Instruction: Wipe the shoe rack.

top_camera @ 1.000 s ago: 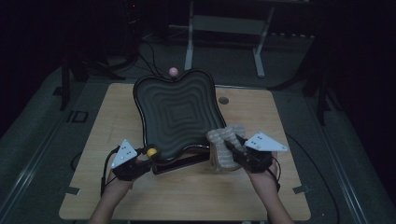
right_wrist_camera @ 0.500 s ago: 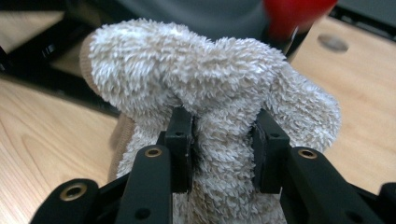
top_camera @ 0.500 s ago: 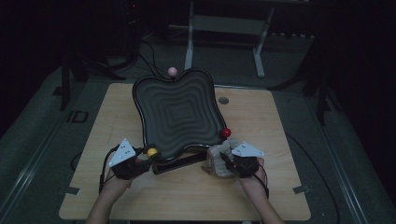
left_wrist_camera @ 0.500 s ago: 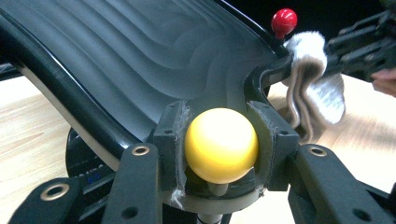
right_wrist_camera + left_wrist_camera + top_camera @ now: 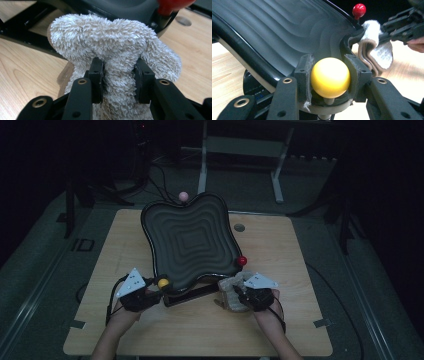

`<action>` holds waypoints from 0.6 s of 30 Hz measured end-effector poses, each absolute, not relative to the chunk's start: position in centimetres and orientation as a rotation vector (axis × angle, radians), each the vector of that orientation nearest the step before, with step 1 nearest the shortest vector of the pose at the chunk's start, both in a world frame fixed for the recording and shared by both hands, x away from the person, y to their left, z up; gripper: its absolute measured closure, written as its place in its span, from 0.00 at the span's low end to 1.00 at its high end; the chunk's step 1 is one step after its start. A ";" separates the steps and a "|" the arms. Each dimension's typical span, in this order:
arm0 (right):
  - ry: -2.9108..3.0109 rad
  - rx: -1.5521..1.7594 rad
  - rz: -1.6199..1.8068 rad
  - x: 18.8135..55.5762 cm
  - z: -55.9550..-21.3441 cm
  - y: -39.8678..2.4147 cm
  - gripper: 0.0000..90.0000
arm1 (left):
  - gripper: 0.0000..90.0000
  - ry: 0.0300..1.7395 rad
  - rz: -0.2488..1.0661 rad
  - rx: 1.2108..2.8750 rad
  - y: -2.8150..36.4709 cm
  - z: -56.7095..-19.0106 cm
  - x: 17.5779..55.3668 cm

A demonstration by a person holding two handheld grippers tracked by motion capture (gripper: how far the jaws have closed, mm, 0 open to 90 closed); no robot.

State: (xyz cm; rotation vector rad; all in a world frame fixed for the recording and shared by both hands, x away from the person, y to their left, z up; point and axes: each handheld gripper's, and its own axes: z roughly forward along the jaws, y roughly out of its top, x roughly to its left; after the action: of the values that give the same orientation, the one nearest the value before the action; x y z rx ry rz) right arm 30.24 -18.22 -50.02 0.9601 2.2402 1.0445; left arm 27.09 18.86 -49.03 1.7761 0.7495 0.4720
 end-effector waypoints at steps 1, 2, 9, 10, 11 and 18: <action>2.242 0.961 1.041 30.2 -49.8 -18.2 0.72 | 0.66 0.749 0.472 1.776 18.9 -49.0 27.1; 2.241 0.949 1.039 30.1 -49.4 -18.1 0.72 | 0.66 0.748 0.471 1.777 18.9 -49.0 27.1; 2.214 0.905 1.075 29.7 -48.8 -17.3 0.72 | 0.66 0.743 0.466 1.779 18.9 -49.0 27.2; 2.226 0.906 1.061 29.8 -49.2 -17.3 0.72 | 0.66 0.744 0.467 1.782 18.9 -49.0 27.1; 2.242 0.917 1.057 29.8 -49.3 -17.3 0.72 | 0.66 0.744 0.467 1.782 18.9 -49.0 27.1; 2.225 0.879 1.118 29.3 -47.8 -17.0 0.72 | 0.66 0.739 0.457 1.780 19.0 -49.0 27.2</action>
State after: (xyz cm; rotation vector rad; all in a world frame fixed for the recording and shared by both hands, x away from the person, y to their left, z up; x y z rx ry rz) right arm 29.26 -16.98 -47.76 0.8795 2.2250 1.1182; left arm 27.20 18.96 -49.05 1.7797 0.7390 0.4575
